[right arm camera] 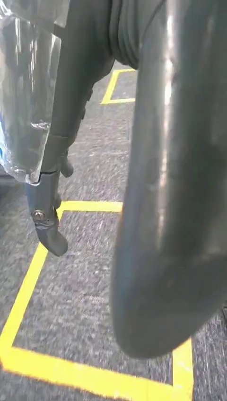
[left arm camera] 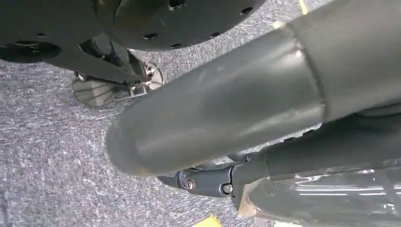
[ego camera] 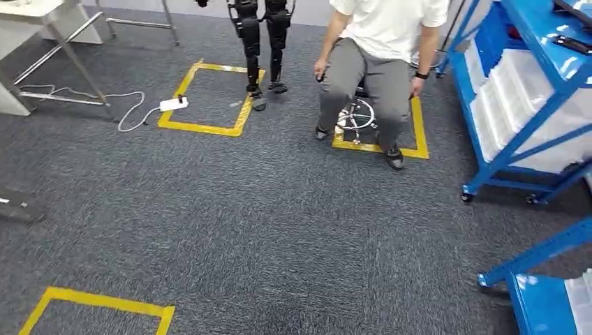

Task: Take the parts from the cabinet and place them on the table.

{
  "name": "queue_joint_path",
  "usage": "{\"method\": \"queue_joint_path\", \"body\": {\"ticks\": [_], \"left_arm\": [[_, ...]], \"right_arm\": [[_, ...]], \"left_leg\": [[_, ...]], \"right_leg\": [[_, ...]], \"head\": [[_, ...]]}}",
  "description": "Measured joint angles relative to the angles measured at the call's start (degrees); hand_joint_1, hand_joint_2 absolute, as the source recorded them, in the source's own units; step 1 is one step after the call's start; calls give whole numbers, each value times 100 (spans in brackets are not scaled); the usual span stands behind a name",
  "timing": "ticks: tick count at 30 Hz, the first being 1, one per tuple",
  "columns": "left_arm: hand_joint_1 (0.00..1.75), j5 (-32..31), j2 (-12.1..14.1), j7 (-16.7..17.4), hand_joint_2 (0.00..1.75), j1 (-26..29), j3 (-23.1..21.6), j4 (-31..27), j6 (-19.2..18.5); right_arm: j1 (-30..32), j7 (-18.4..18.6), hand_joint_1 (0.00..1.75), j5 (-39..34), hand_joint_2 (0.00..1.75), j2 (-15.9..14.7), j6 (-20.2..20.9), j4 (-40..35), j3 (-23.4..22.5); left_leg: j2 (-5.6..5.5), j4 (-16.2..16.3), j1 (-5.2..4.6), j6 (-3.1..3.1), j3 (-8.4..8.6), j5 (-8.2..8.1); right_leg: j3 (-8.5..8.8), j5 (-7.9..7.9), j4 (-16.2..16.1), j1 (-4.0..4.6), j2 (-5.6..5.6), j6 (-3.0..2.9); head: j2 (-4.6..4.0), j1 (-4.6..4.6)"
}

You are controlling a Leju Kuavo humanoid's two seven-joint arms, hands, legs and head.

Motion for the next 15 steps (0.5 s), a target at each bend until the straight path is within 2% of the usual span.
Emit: {"method": "queue_joint_path", "body": {"ticks": [1,2,3,5,6,7,8,9,10,11,12,13,14,15], "left_arm": [[0,0,2,0,0,7,0,2,0],[0,0,2,0,0,12,0,11,-2],[0,0,0,0,175,8,0,11,-9],[0,-9,0,-7,175,0,0,11,-9],[0,-15,-4,-18,175,-5,0,7,-11],[0,-22,-7,-22,175,-16,0,4,-11],[0,-33,2,-28,175,-14,2,4,-11],[0,-44,6,-33,175,-10,2,4,-11],[0,-44,9,-33,175,-10,2,4,-13],[0,-44,9,-35,175,-10,0,4,-17],[0,-44,9,-35,175,-11,2,4,-18],[0,-44,11,-35,175,-11,0,4,-20],[0,-46,11,-37,175,-14,2,4,-28],[0,-53,9,-42,175,-20,0,4,-46]], "right_arm": [[-4,-2,0,-2,0,7,0,0,0],[-25,-2,0,0,0,4,0,0,0],[-33,-2,0,-2,0,4,0,0,0],[-6,-2,0,-15,0,4,-2,0,0],[12,-2,0,-22,0,2,0,0,0],[22,-2,0,-28,0,-9,0,0,0],[17,-4,0,-42,0,4,0,0,0],[0,-9,0,-44,0,13,-2,0,0],[-10,-13,0,-44,0,20,-2,0,0],[-9,-22,0,-46,0,22,-2,0,0],[0,-24,0,-46,0,22,0,0,0],[14,-24,0,-48,0,22,-2,0,0],[19,-22,0,-55,0,22,0,0,-2],[20,-17,0,-55,0,22,7,0,0]], "left_leg": [[-265,-415,56,-24,171,187],[-449,-522,56,-31,195,103],[-366,-499,49,16,165,118],[-248,-499,-37,108,168,130],[-175,-557,-33,169,187,164],[-73,-623,-23,233,216,210],[-21,-664,-26,294,236,227],[71,-670,-36,300,234,229],[163,-670,-53,304,232,226],[251,-670,-69,306,227,221],[321,-669,-80,308,225,219],[404,-669,-83,301,228,212],[467,-668,-81,290,235,205],[531,-668,-79,278,246,198]], "right_leg": [[-43,-30,57,-1,71,47],[-108,-59,155,56,130,93],[-146,-55,156,48,187,120],[-214,-2,103,27,304,222],[-270,2,101,40,373,262],[-265,-36,190,0,195,262],[-402,-186,434,18,-123,249],[-638,-398,865,12,-274,233],[-880,-593,1348,6,-331,232],[-1070,-722,1736,-6,-354,250],[-1155,-746,1917,-20,-363,285],[-1084,-671,1795,-28,-376,334],[-873,-519,1411,-39,-403,391],[-568,-329,863,-52,-484,441]], "head": [[0,-4],[0,-9],[0,22],[0,13],[0,15],[0,20],[0,47],[0,76],[0,74],[0,72],[0,70],[0,72],[0,74],[0,79]]}}
